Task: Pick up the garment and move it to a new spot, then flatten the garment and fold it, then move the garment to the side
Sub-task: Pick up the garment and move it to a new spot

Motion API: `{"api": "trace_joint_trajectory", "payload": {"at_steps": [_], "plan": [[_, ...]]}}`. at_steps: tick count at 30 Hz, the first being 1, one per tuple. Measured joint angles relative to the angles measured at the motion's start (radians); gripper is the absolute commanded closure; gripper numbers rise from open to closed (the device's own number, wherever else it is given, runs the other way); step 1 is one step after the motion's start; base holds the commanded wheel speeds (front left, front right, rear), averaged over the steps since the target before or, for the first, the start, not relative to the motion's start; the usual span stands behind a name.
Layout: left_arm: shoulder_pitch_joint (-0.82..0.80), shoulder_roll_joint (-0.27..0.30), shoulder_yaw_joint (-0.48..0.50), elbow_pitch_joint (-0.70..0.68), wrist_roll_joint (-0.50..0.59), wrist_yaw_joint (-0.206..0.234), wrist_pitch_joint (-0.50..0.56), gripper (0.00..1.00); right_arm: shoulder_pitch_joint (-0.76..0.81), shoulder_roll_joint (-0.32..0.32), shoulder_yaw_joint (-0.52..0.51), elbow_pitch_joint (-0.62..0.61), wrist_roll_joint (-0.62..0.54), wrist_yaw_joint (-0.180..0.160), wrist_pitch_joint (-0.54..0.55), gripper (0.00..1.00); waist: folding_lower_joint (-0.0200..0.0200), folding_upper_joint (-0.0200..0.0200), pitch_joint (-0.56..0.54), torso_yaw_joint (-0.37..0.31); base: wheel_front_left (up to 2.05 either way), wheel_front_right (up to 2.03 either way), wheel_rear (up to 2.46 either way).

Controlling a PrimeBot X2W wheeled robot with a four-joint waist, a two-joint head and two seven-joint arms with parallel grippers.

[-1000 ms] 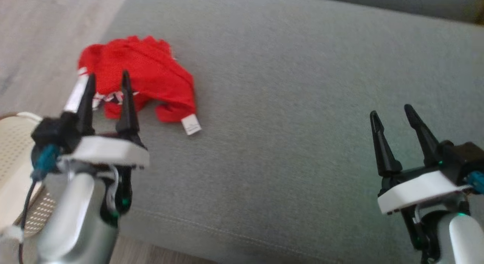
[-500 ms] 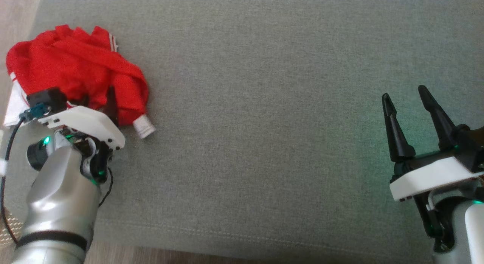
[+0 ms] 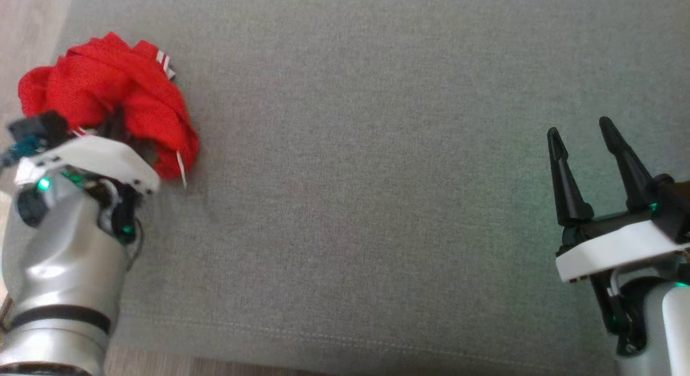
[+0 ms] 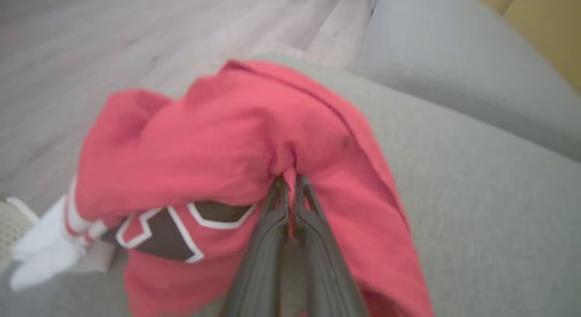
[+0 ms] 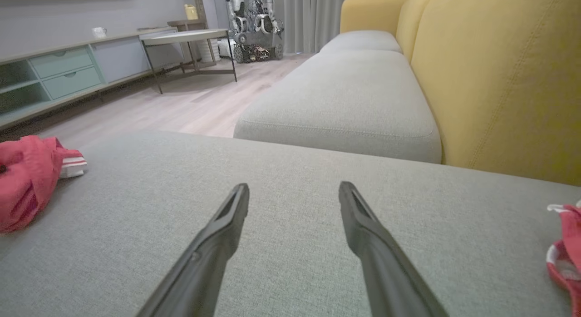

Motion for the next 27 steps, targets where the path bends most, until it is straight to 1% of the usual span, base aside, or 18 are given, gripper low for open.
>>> {"api": "trace_joint_trajectory", "payload": {"at_steps": [3,4,7,10,13,19,22,24,27], "plan": [[0.003,0.035,0.023,-0.085,0.010,0.015,-0.014,1.00,0.001,0.014,-0.001,0.018,0.000,0.000,-0.019,0.00,0.0000,0.0000,-0.033,-0.005,0.00,0.00,0.00],[0.009,0.045,0.038,-0.135,0.015,0.017,-0.014,1.00,0.002,0.022,-0.004,0.022,-0.002,0.000,-0.024,0.00,0.0000,0.0000,-0.046,-0.008,0.00,0.00,0.00],[0.061,0.073,0.089,-0.315,0.043,0.046,-0.014,1.00,0.006,0.032,-0.003,0.043,-0.002,0.000,-0.049,0.00,0.0000,0.0000,-0.085,-0.017,0.00,0.00,0.00],[0.168,0.104,0.118,-0.477,0.071,0.079,-0.015,1.00,0.029,0.048,-0.004,0.062,-0.001,0.000,-0.065,0.00,0.0000,0.0000,-0.127,-0.032,0.00,0.00,0.00],[0.309,0.129,0.122,-0.626,0.087,0.109,-0.010,1.00,0.072,0.061,-0.005,0.082,0.002,0.000,-0.081,0.00,-0.0001,0.0000,-0.170,-0.051,0.00,0.00,0.00],[0.559,0.162,0.114,-0.979,0.113,0.205,0.100,1.00,0.115,0.073,-0.004,0.104,0.008,0.000,-0.097,0.00,-0.0001,0.0000,-0.233,-0.106,0.00,0.00,0.00],[0.681,0.164,0.103,-1.130,0.115,0.255,0.155,1.00,0.136,0.081,-0.002,0.105,0.012,0.000,-0.097,0.00,-0.0001,0.0000,-0.258,-0.137,0.00,0.00,0.00],[0.747,0.164,0.094,-1.202,0.116,0.273,0.178,1.00,0.152,0.083,-0.001,0.104,0.015,0.000,-0.097,0.00,-0.0001,0.0001,-0.268,-0.157,0.00,0.00,0.00],[0.786,0.164,0.069,-1.272,0.126,0.281,0.196,1.00,0.162,0.084,-0.001,0.102,0.015,0.000,-0.097,0.00,-0.0001,0.0001,-0.274,-0.179,0.00,0.00,0.00]]}}
